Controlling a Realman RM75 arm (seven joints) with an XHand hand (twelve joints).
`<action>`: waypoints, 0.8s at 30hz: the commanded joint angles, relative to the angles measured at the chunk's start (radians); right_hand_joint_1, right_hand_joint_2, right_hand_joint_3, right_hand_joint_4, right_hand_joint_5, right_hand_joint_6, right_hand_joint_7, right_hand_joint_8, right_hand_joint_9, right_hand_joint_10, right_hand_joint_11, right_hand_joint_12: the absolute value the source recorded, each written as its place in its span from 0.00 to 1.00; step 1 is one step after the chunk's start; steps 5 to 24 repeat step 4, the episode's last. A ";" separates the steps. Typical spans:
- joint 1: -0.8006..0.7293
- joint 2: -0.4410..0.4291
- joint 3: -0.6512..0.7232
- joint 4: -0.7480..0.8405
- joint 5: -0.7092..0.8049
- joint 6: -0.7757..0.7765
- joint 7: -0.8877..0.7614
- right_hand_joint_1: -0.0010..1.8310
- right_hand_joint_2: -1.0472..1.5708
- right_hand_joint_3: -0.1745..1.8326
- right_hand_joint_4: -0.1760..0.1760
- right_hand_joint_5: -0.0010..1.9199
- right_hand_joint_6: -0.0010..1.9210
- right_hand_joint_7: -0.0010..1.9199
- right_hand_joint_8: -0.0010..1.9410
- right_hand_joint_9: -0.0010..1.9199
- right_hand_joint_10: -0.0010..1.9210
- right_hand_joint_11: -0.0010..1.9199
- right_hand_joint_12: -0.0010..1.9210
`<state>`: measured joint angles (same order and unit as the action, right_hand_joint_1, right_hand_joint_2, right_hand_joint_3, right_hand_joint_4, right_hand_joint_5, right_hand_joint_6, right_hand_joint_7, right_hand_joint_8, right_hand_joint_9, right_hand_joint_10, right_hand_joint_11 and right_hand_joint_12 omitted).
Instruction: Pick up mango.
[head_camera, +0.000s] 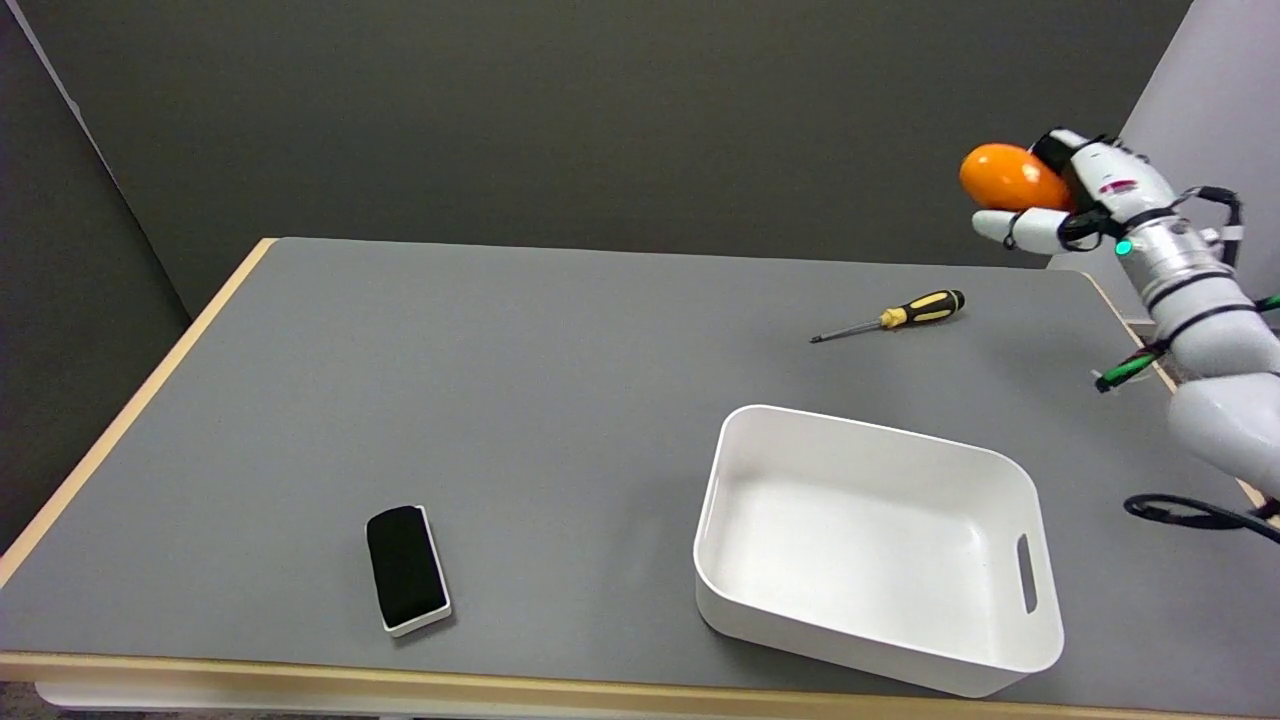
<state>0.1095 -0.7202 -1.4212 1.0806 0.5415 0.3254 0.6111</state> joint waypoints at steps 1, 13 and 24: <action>-0.652 -0.119 0.271 0.577 0.192 0.279 0.090 0.66 0.84 0.20 0.00 0.30 0.75 0.46 0.72 0.46 0.70 0.44 1.00; -0.717 -0.112 0.212 0.619 0.156 0.284 0.164 0.66 0.84 0.20 0.00 0.30 0.75 0.46 0.72 0.46 0.70 0.44 1.00; -0.717 -0.112 0.212 0.619 0.156 0.284 0.164 0.66 0.84 0.20 0.00 0.30 0.75 0.46 0.72 0.46 0.70 0.44 1.00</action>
